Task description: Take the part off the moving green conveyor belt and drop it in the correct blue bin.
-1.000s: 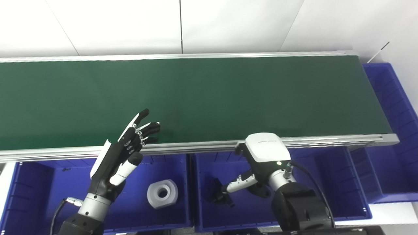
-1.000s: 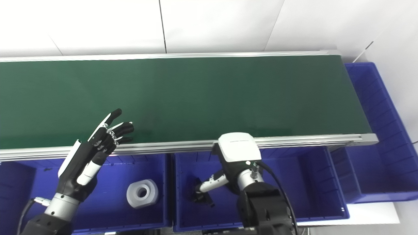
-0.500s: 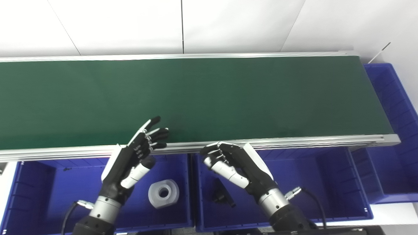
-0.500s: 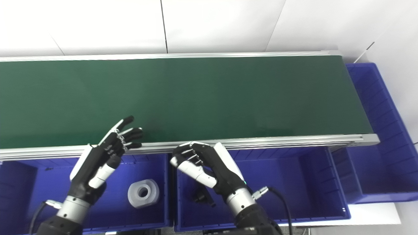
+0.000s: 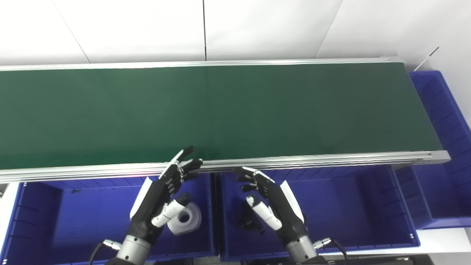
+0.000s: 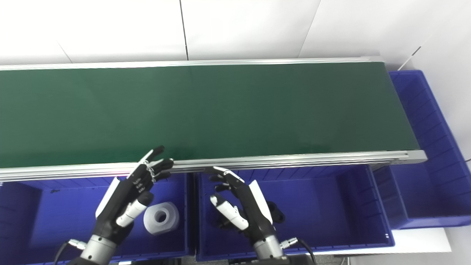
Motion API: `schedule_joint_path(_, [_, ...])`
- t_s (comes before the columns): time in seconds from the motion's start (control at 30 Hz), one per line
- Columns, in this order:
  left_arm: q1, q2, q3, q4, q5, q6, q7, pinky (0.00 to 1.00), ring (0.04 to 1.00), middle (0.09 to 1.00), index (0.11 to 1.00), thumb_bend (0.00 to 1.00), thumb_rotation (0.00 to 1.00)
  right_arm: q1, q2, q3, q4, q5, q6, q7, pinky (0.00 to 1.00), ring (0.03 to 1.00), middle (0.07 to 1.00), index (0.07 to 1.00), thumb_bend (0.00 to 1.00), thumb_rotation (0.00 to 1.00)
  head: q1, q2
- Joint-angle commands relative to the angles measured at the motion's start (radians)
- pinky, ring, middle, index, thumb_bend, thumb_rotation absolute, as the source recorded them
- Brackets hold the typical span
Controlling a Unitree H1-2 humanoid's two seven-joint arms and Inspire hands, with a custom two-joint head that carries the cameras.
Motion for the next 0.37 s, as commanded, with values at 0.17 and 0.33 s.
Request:
schedule_joint_path(0.17, [0.023, 0.0, -0.004, -0.02, 0.011, -0.069, 0.009, 0.83, 0.876, 0.845, 0.936, 0.74, 0.78, -0.004, -0.02, 0.039, 0.011, 0.0, -0.106, -0.056, 0.78, 0.842, 0.855, 0.826, 0.82, 1.0, 0.009, 0.006])
schedule_joint_path(0.33, [0.023, 0.001, -0.007, -0.033, 0.019, -0.061, 0.007, 0.83, 0.87, 0.839, 0.93, 0.72, 0.78, -0.007, -0.035, 0.056, -0.006, 0.003, -0.091, -0.059, 0.79, 0.848, 0.861, 0.824, 0.82, 1.0, 0.025, 0.049])
